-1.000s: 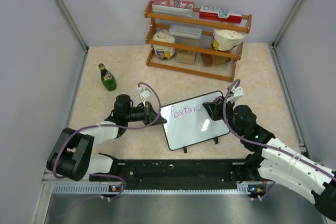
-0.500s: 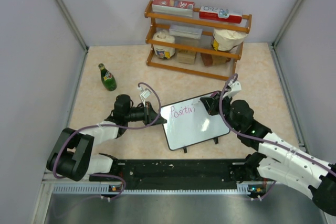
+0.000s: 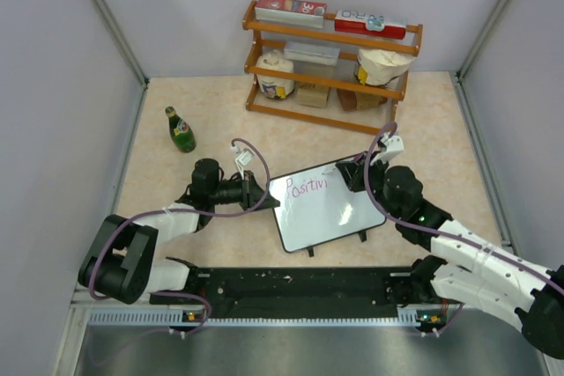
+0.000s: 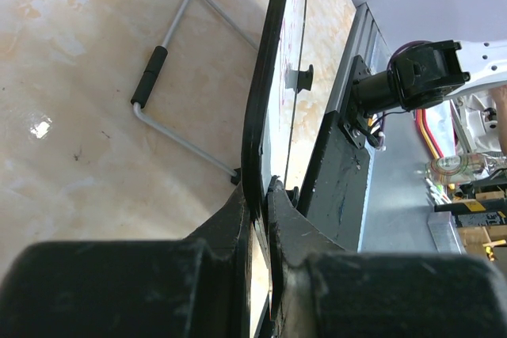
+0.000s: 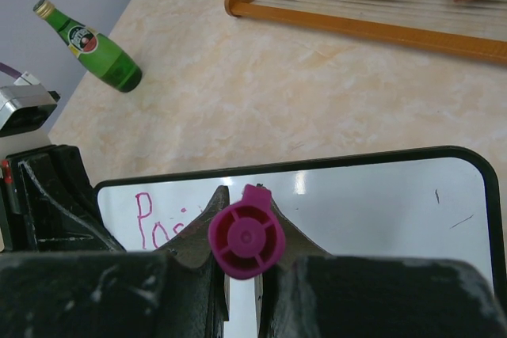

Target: Write a sentence on the whiteboard

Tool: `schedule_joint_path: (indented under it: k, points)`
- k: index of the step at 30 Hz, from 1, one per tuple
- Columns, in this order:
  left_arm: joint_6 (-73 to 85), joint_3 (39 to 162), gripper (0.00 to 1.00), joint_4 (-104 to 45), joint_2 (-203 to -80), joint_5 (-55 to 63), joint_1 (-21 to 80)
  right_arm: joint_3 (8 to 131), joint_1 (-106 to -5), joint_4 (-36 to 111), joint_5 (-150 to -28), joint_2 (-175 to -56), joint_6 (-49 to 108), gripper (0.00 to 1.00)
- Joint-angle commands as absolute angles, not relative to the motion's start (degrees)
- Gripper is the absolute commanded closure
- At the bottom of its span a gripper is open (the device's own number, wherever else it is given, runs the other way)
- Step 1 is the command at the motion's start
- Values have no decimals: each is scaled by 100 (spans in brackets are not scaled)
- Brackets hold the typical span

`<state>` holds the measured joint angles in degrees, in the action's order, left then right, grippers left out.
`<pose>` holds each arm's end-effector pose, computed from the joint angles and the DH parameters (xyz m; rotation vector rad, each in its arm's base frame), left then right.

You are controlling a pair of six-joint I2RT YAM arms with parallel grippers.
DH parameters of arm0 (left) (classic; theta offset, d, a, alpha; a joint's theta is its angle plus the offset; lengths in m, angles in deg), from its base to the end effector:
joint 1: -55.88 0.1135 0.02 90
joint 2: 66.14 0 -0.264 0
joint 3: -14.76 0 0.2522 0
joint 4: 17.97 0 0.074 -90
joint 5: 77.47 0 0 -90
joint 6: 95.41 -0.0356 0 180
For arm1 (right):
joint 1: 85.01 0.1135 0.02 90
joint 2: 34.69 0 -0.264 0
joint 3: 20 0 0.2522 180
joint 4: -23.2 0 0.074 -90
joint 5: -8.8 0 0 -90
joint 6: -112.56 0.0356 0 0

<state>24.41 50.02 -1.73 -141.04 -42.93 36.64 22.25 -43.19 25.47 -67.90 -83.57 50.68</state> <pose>0.2093 -0.1041 0.1701 0.4990 2.0377 -1.4891 0.1577 0.1301 0.2665 -0.0357 1.7728 0.6967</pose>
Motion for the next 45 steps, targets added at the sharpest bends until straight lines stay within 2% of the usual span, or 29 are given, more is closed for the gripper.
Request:
schedule_joint_path:
  k: [1, 12, 25, 45]
  points:
    - [1893, 4996, 100, -317, -14146, -3906, 3637, 2136, -4371, 2447, -6679, -8321, 5024, 100]
    - [1893, 4996, 100, -317, -14155, -3897, 3646, 2074, -4371, 2790, -6670, -7626, 5104, 100]
    - [1893, 4996, 100, -317, -14155, -3897, 3637, 1828, -4379, 2650, -6653, -7872, 5104, 100]
    - [1902, 4996, 100, -299, -14173, -3897, 3637, 1793, -4423, 3160, -6125, -7565, 5033, 100]
